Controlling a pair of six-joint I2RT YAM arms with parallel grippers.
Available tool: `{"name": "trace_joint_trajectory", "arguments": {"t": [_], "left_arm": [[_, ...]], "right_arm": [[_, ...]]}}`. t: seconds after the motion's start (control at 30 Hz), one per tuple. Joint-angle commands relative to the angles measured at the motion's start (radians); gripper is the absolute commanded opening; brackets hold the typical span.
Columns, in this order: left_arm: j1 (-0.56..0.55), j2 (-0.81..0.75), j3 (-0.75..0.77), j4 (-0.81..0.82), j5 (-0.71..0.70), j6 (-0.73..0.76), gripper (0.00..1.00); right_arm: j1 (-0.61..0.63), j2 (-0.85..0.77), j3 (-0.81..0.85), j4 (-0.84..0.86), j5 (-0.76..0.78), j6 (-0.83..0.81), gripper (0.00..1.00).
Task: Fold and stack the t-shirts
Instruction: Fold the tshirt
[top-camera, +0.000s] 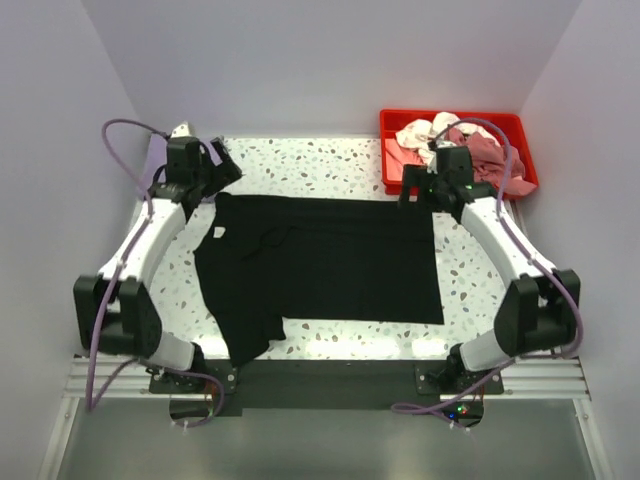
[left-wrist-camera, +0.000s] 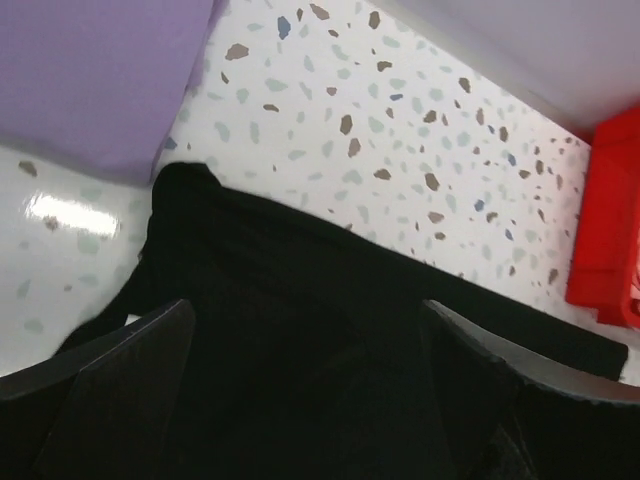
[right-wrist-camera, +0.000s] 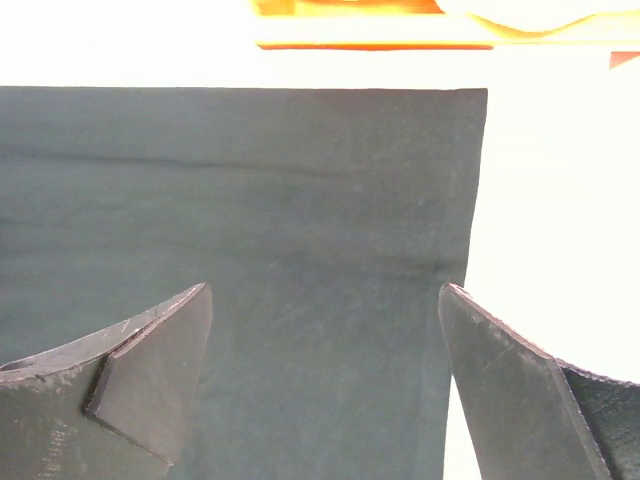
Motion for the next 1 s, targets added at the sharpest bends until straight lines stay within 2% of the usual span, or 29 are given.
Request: {"name": "trace_joint_trajectory", "arguments": {"t": [0.0,0.07,0.2,0.4,0.57,0.83,0.97], "left_arm": [[-0.054,-0.213,-0.145,-0.082,-0.041,-0.052,1.00],[-0.138,-0.300,-0.270,-0.102,-0.066,-0.058,1.00],[-0.287,-0.516,-0.426,-0.294,-0.157,-0.155,1.00],[-0.451,-0.725,-0.635,-0.410,-0.076,-0.313,1.00],[-0.579,-0.762,-0.644,-0.544,-0.095,-0.463,1.00],[-0.778,-0.690,-0.715,-0.659,-0.131,-0.699,0.98],[-0.850,-0.704,-0.707,-0.702,-0.138,-0.779,0.88]], "right_arm": [[-0.003,-0.113,-0.102,-0.009,-0.042,0.065,0.99],[-0.002,-0.162,-0.139,-0.008,-0.040,0.080,0.99],[-0.002,-0.202,-0.182,-0.043,-0.029,0.062,0.99],[-0.002,-0.210,-0.197,-0.040,-0.049,0.059,0.99],[-0.002,-0.196,-0.208,-0.049,-0.038,0.055,0.99],[-0.003,-0.163,-0.200,-0.059,-0.024,0.046,0.99],[-0.002,-0.136,-0.188,-0.072,-0.024,0.039,0.99]]}}
